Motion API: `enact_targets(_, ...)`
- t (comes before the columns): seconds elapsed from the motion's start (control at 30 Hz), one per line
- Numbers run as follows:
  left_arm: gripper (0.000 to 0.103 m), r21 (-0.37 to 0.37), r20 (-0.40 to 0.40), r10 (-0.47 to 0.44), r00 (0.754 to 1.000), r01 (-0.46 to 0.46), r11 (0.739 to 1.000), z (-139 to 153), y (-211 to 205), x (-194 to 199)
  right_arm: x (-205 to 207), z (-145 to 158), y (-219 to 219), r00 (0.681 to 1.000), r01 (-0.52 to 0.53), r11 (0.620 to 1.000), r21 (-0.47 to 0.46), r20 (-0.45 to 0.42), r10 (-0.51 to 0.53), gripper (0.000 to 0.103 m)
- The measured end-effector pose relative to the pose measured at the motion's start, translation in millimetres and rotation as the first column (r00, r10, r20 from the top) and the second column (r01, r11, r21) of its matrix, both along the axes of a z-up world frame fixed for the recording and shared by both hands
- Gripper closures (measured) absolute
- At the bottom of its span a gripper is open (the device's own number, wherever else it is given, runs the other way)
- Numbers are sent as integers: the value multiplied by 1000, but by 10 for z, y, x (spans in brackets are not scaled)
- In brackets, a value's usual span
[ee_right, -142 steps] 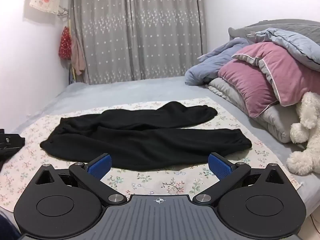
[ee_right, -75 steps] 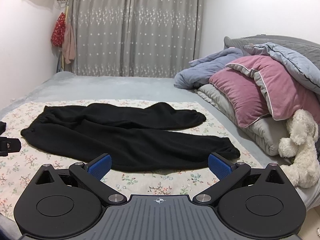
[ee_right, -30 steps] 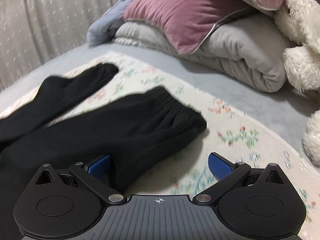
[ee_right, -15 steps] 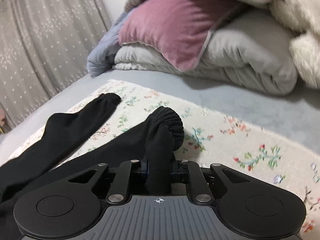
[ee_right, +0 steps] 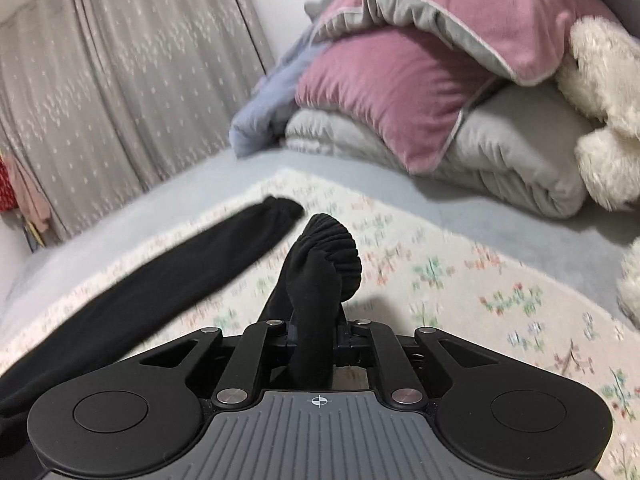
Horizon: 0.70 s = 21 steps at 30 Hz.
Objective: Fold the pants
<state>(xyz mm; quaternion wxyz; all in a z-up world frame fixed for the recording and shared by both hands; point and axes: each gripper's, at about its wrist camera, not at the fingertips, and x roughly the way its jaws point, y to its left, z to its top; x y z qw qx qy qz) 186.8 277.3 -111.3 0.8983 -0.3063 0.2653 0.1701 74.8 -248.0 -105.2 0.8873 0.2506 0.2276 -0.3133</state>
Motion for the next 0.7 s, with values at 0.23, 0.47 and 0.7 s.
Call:
enact_targets(0.23, 41, 52, -199, -35, 979, 46, 998, -187, 36, 219, 58, -252, -218, 988, 38, 996, 78, -152, -26, 64)
enact_targets(0.47, 27, 94, -134, -50, 990, 63, 994, 89, -40, 332, 71, -73, -472, 986, 131, 989, -65, -95, -137, 33)
enact_targets(0.7, 13, 128, -63, 106, 992, -97, 987, 302, 235, 243, 414, -22, -586, 993, 28, 987, -156, -106, -45, 31)
